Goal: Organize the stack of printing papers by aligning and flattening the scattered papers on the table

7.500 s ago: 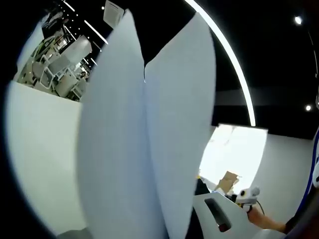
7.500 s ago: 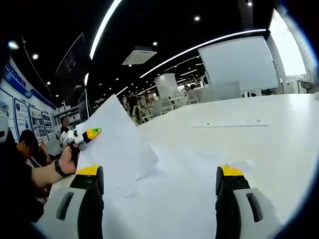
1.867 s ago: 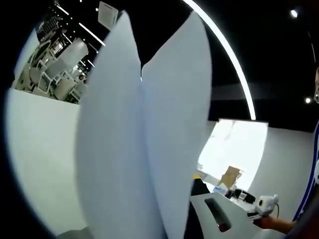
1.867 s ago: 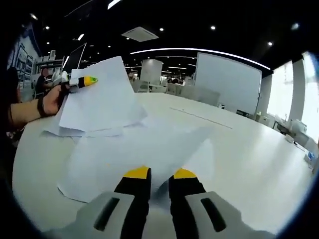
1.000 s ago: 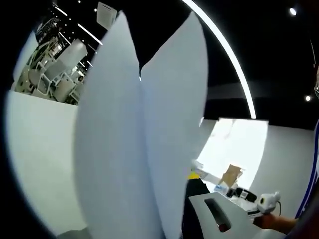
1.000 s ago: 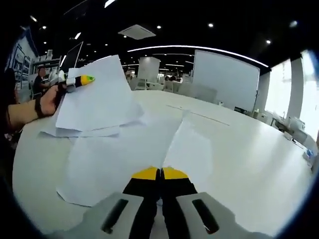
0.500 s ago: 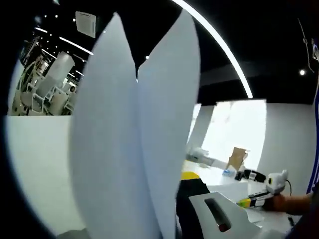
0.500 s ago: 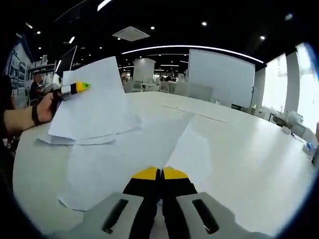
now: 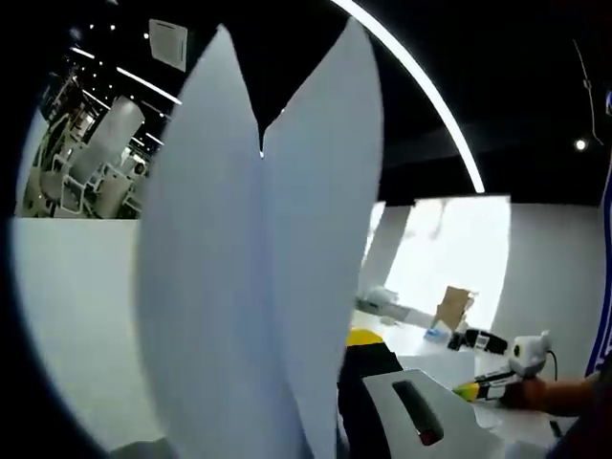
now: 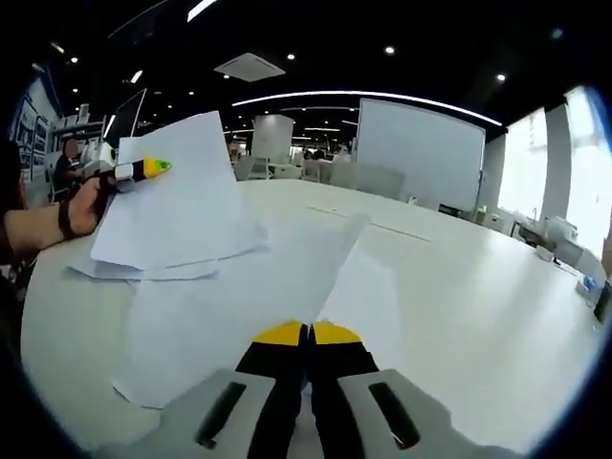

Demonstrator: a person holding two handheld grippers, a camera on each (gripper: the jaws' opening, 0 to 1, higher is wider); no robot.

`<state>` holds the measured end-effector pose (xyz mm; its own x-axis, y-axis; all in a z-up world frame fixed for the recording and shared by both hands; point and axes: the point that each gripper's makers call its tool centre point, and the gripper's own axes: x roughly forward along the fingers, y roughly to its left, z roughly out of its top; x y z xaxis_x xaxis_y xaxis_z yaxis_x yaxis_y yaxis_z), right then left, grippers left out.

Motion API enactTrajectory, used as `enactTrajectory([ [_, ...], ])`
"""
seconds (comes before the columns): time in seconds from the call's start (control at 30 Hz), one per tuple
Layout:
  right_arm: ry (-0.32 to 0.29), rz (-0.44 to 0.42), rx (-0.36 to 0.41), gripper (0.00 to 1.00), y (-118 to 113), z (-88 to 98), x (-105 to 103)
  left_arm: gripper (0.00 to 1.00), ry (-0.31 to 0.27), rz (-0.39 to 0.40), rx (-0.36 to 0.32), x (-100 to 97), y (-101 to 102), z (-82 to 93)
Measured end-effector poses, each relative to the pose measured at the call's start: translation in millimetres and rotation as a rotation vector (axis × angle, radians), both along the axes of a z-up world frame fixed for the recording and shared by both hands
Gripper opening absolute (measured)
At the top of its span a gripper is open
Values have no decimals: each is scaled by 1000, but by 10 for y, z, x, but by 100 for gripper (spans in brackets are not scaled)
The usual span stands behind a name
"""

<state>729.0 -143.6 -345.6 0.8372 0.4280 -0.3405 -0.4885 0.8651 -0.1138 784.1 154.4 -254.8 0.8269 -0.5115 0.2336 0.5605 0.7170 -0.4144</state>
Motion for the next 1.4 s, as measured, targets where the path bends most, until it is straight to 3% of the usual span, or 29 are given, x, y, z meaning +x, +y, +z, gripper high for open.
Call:
enactTrajectory([
  [0.5, -1, -4, 29, 0, -20, 35, -1, 7, 33, -3, -30, 33, 39, -31],
  [0.73, -22, -11, 47, 0, -32, 105, -21, 7, 35, -2, -10, 36, 26, -44],
  [1.1, -31, -10, 137, 0, -41, 239, -38, 8, 39, -1, -7, 40, 42, -50],
  [1.4, -35, -3, 154, 0, -13, 293, -23, 8, 47, -5, -20, 64, 61, -45],
])
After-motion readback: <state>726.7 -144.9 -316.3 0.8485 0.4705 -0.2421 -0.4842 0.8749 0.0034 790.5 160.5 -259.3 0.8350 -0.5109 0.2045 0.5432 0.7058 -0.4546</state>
